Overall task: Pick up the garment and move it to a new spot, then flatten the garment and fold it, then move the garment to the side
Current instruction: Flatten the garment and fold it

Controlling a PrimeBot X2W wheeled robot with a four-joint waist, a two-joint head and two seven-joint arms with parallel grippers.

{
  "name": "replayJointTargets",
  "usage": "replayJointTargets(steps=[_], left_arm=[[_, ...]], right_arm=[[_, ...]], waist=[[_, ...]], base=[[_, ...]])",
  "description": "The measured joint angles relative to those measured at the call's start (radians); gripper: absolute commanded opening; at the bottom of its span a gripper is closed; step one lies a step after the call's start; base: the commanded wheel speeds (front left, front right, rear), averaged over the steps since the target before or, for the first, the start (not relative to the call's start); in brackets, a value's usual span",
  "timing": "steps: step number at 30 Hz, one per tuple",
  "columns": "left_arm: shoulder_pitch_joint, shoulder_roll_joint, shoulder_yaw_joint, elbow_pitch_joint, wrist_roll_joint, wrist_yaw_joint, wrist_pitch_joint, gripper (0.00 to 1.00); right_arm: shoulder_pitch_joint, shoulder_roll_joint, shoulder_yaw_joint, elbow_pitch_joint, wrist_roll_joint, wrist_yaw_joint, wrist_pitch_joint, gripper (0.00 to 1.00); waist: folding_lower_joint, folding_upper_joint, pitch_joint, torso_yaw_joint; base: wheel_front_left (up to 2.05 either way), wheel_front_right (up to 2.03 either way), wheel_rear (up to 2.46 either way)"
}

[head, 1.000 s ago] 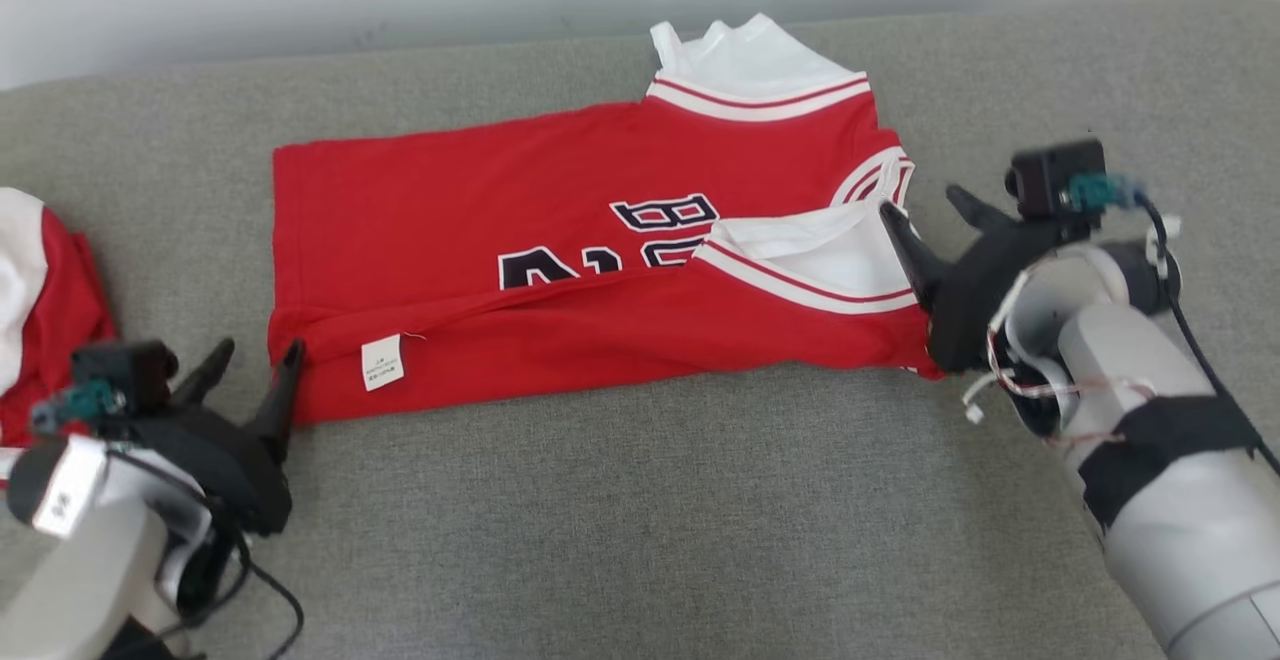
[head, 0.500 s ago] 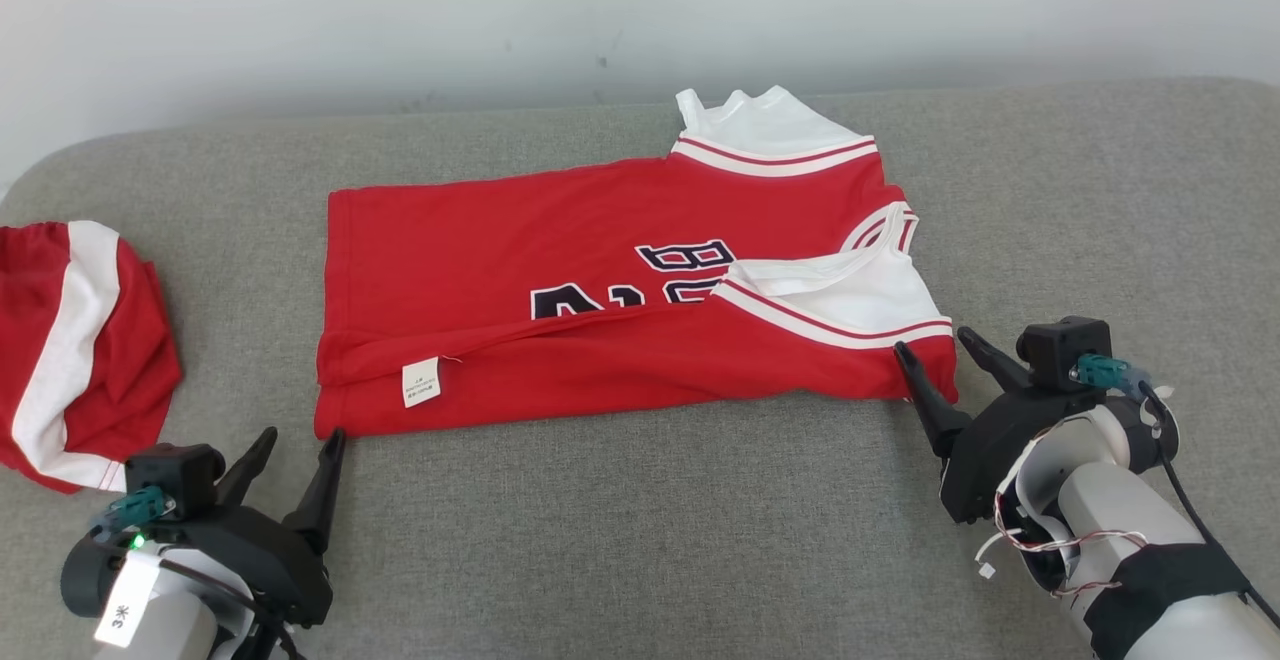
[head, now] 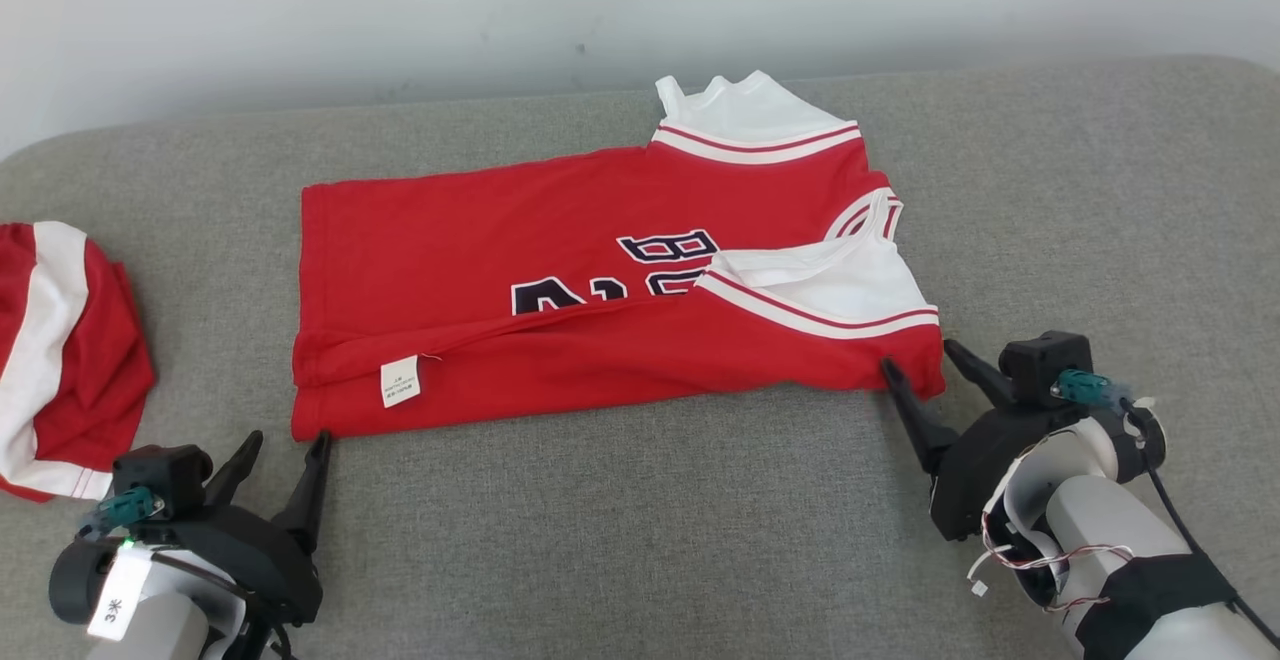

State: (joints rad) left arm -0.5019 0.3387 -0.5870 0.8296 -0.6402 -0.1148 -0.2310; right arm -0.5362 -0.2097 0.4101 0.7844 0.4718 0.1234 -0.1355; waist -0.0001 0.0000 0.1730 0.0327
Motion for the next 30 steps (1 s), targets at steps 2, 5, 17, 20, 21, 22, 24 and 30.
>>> replayJointTargets(steps=[2, 5, 17, 20, 21, 22, 24, 30], left_arm=[[-0.005, -0.005, 0.0, 0.013, -0.003, 0.0, 0.0, 1.0], [-0.022, -0.017, -0.004, 0.031, -0.003, -0.002, 0.0, 1.0], [-0.066, -0.025, -0.016, 0.094, -0.013, -0.009, 0.002, 1.0], [-0.079, -0.025, -0.016, 0.106, -0.022, -0.01, 0.002, 1.0], [-0.083, -0.026, -0.017, 0.11, -0.022, -0.01, 0.003, 1.0], [-0.087, -0.028, -0.018, 0.114, -0.022, -0.01, 0.003, 1.0], [-0.088, -0.033, -0.022, 0.12, -0.027, -0.01, 0.003, 1.0], [-0.097, -0.04, -0.046, 0.127, -0.045, -0.01, 0.008, 1.0]], right_arm=[[0.0, 0.005, 0.006, 0.012, 0.0, 0.0, 0.005, 1.0], [0.0, 0.013, 0.012, 0.023, 0.0, 0.0, 0.016, 1.0], [-0.006, 0.03, 0.03, 0.043, 0.0, 0.0, 0.049, 0.0], [-0.011, 0.035, 0.037, 0.042, 0.0, 0.0, 0.057, 0.0], [-0.011, 0.036, 0.037, 0.042, 0.0, 0.0, 0.057, 0.0], [-0.011, 0.035, 0.036, 0.042, 0.0, 0.0, 0.057, 0.0], [-0.011, 0.035, 0.036, 0.042, 0.0, 0.0, 0.057, 0.0], [-0.012, 0.034, 0.036, 0.048, 0.0, 0.0, 0.057, 0.0]], waist=[[0.0, 0.0, 0.006, -0.001], [0.0, 0.0, 0.011, 0.0], [0.0, 0.0, 0.03, -0.002], [0.0001, 0.0, 0.034, -0.007], [0.0, 0.0, 0.035, -0.009], [0.0, 0.0, 0.036, -0.01], [0.0001, 0.0, 0.038, -0.012], [0.0001, 0.0, 0.035, -0.016]], base=[[0.0, 0.0, 0.0], [0.0, 0.0, 0.0], [0.0, 0.0, 0.0], [0.0, 0.0, 0.0], [0.0, 0.0, 0.0], [0.0, 0.0, 0.0], [0.0, 0.0, 0.0], [0.0, 0.0, 0.0]])
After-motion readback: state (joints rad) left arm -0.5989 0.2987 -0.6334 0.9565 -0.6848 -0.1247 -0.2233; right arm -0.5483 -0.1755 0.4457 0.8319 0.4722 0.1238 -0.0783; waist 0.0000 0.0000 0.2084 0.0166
